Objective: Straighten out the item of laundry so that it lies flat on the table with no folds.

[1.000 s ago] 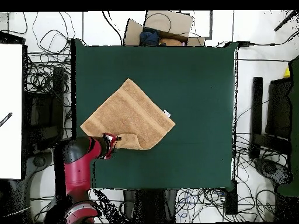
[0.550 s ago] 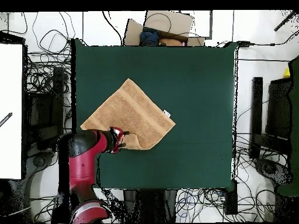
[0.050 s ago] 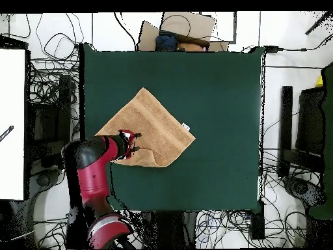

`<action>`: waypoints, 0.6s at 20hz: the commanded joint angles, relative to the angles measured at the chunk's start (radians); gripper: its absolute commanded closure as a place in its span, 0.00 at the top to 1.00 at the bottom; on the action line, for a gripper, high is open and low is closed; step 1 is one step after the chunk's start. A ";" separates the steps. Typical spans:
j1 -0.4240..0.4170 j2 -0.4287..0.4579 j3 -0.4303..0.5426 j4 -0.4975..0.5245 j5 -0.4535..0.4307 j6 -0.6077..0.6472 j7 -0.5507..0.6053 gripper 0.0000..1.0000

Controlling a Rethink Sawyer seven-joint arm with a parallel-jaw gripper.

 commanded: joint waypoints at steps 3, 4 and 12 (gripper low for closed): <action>-0.013 0.119 -0.080 -0.095 -0.171 -0.031 -0.048 1.00; -0.011 0.133 -0.093 -0.104 -0.201 -0.030 -0.031 1.00; 0.009 0.221 -0.169 -0.157 -0.358 -0.018 0.085 1.00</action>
